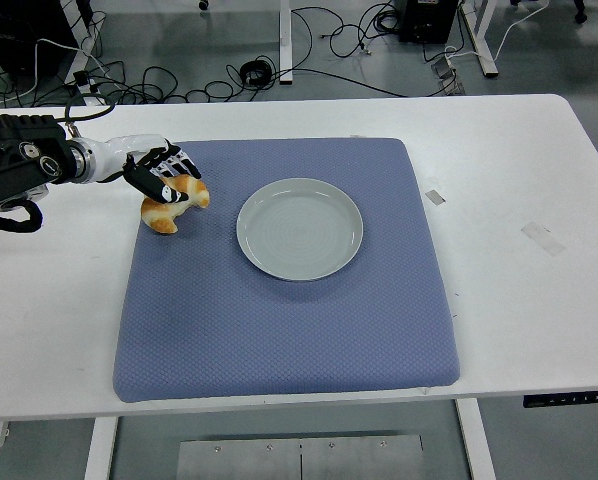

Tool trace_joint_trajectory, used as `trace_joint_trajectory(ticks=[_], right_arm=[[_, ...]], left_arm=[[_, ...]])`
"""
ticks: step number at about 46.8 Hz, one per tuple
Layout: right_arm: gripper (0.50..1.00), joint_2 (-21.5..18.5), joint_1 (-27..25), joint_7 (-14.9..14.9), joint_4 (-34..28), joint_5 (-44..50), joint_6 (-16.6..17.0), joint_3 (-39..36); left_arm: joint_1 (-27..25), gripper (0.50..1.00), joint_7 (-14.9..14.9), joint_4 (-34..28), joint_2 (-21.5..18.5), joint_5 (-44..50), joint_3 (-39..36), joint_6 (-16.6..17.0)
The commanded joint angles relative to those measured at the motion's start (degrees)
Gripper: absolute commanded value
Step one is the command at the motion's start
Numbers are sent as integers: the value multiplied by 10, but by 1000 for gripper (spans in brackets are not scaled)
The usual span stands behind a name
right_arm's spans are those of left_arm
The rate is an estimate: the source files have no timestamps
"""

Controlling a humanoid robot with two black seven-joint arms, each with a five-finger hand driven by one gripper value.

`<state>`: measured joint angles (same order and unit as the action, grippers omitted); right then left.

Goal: Place the bread on the plate

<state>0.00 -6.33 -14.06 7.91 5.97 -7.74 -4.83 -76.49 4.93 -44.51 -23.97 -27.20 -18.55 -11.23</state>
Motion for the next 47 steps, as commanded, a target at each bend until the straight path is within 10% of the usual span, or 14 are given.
trace_joint_trajectory(ticks=[1,47], right_arm=[[1000,0,0,0,0,-1,0,0],[1000,0,-1,0,0,0,0,0]], left_arm=[[-1,657,-1,-1,0,-1,11,0],[-41,660,0,-1,97,-1,62,-8]])
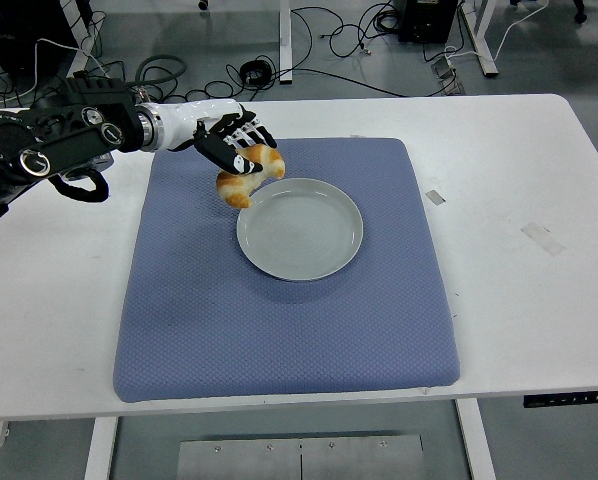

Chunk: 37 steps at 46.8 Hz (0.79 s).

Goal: Place the bread on the plate

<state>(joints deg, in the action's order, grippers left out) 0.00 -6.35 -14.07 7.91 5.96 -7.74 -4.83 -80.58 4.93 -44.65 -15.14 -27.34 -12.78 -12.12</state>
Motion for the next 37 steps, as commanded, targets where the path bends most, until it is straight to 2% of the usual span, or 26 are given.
trace_joint_trajectory(ticks=[1,16,37], right_arm=[[1000,0,-1,0,0,0,0,0],[1000,0,0,0,0,0,0,0],[1000,0,0,0,0,0,0,0]], left_arm=[[0,660,0,0,13,0,6,1],[0,660,-1,0,52,1,8,2],[18,666,0,0,55,0,4,2]])
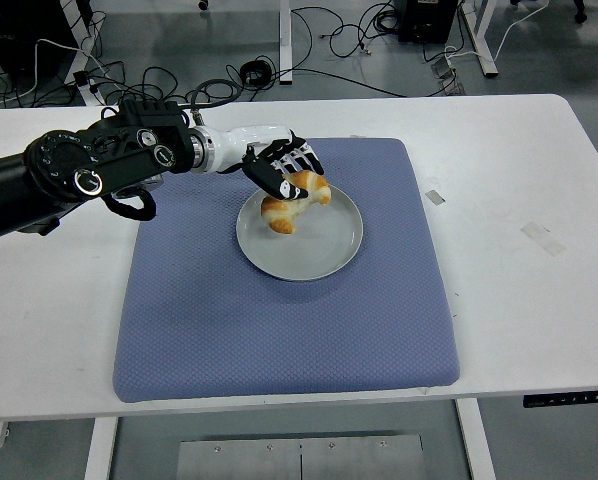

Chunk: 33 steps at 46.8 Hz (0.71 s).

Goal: Place the bread on the plate

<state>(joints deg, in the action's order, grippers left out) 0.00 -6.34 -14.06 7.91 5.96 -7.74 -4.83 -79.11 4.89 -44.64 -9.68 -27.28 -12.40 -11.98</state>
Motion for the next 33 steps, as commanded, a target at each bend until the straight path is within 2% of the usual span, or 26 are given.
trace_joint_trajectory(ticks=[1,33], right_arm=[[1000,0,-1,0,0,0,0,0],[1000,0,0,0,0,0,0,0]], left_arm=[[4,666,0,0,0,0,0,0],[34,689,0,0,10,0,1,6]])
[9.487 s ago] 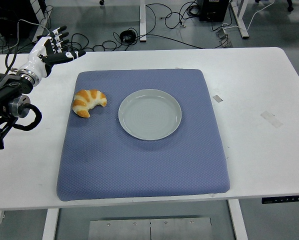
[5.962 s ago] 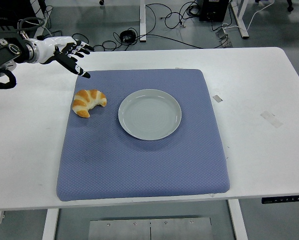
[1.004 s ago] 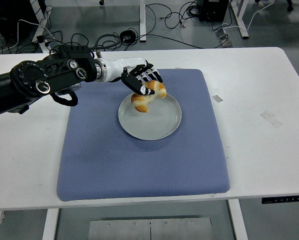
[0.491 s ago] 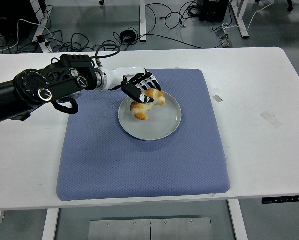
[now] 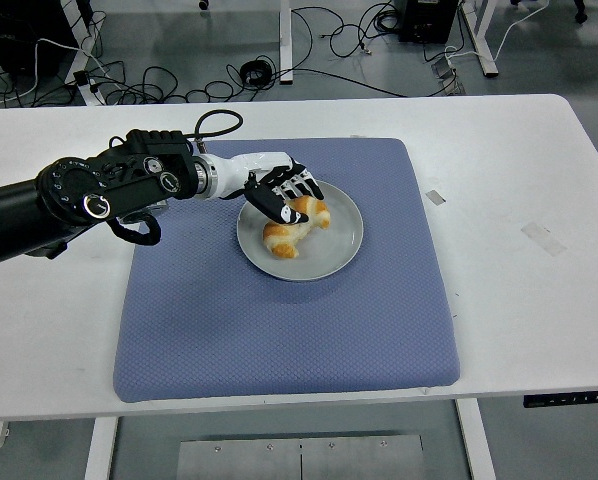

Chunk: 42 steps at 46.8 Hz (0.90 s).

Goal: Place the bread on the plate

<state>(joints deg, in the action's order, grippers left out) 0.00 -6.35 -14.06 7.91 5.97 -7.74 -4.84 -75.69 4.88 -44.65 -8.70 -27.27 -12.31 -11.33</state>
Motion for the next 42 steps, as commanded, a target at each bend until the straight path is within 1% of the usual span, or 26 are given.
trace_joint_trajectory(ticks=[1,15,31,42], right_arm=[[1000,0,0,0,0,-1,0,0],[1000,0,-1,0,0,0,0,0],[1000,0,0,0,0,0,0,0],[1000,0,0,0,0,0,0,0]], left_arm=[[-1,693,0,0,0,0,0,0],[-1,764,0,0,-1,0,1,0],[-2,796,0,0,-3,0,2,0],[-6,845,0,0,-7,2,5,0]])
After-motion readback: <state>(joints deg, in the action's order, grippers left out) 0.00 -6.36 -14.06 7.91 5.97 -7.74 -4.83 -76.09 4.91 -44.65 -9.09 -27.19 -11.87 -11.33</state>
